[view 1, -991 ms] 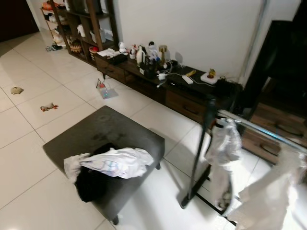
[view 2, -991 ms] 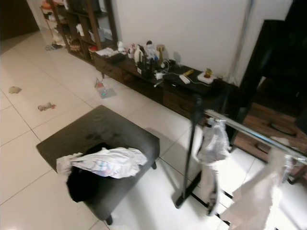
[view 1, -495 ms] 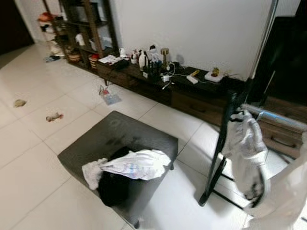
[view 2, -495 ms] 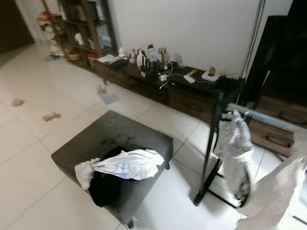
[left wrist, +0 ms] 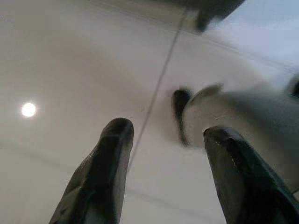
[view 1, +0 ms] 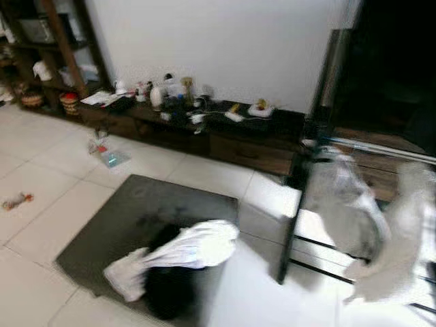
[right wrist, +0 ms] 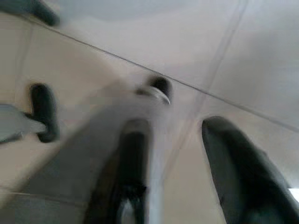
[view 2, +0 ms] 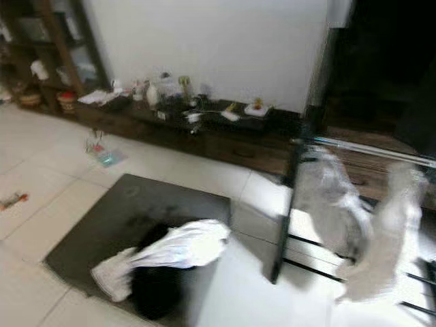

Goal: Hang hanger

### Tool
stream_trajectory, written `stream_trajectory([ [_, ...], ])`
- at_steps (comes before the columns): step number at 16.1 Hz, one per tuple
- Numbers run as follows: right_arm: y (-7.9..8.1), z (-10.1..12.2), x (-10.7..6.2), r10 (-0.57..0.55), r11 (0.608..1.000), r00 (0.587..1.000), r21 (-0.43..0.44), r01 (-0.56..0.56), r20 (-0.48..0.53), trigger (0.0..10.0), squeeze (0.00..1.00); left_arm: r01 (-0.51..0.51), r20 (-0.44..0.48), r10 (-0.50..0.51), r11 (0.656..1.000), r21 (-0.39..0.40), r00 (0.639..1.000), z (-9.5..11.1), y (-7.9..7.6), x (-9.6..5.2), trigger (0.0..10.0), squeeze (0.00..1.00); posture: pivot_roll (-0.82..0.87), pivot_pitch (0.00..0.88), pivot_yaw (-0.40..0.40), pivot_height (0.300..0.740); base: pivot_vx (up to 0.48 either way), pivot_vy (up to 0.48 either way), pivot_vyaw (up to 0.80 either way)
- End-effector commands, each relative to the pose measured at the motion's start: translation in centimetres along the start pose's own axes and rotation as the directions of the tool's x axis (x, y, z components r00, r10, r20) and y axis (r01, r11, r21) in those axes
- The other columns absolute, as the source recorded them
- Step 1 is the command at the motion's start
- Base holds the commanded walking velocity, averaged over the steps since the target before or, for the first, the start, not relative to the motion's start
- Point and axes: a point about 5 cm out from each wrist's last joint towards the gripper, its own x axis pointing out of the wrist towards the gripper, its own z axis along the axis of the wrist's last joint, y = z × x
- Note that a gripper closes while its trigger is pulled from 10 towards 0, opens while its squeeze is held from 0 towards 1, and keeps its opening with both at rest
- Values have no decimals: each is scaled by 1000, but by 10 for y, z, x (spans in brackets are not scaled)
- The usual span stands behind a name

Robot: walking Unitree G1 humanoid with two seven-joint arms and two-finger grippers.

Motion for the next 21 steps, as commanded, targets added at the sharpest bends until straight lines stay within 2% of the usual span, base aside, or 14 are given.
stream_trajectory([
  [1,6,0,0,21,1000,1000,3,-21,4,10000,0,4,-27,-4,1000,7,1000,-6,-1,0,10000,0,-26,23,33,740,0,480,0],
  [4,6,0,0,25,1000,1000,-2,-25,4,10000,0,3,-28,-3,1000,10,1000,-6,-1,-1,10000,0,-23,20,34,740,0,480,0],
  [9,8,1,0,38,999,999,-13,-38,7,10000,0,0,-4,0,1000,-14,1000,-4,0,-1,10000,0,-20,36,36,740,0,0,0],
  [21,6,2,0,46,999,999,-22,-46,17,10000,0,18,-14,-18,1000,9,1000,-4,-2,0,10000,0,-20,54,26,740,0,0,0],
])
